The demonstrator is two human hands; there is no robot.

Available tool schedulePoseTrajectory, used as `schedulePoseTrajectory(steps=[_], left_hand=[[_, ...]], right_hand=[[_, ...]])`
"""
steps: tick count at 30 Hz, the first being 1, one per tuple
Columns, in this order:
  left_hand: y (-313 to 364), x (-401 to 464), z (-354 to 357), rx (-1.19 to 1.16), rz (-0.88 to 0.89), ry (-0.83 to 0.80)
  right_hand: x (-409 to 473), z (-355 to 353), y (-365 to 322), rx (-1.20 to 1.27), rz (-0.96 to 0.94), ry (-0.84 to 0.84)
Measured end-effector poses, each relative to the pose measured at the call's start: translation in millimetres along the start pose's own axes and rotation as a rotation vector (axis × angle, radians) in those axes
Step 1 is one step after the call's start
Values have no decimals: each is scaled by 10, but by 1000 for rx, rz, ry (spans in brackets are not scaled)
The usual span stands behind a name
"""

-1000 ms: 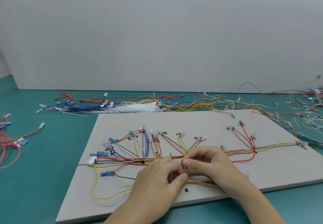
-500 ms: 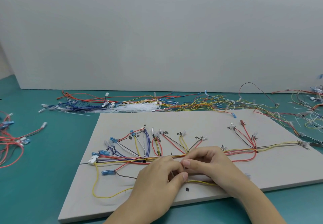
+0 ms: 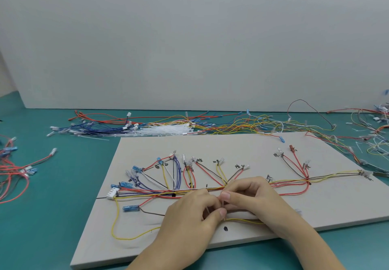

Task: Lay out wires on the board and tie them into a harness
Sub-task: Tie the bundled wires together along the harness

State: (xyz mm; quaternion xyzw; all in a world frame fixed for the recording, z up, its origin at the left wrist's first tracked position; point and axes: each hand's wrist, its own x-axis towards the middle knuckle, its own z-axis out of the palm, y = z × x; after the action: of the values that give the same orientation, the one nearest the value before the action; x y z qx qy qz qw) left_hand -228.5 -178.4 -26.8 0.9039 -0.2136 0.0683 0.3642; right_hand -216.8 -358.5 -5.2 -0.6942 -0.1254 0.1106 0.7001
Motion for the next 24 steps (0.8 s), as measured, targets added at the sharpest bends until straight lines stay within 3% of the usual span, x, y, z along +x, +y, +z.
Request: schedulePoseTrajectory(steps=[24], left_hand=[[3,-15,-7,-25,31,0]], right_hand=[[12,-45,3,-12,17,-76]])
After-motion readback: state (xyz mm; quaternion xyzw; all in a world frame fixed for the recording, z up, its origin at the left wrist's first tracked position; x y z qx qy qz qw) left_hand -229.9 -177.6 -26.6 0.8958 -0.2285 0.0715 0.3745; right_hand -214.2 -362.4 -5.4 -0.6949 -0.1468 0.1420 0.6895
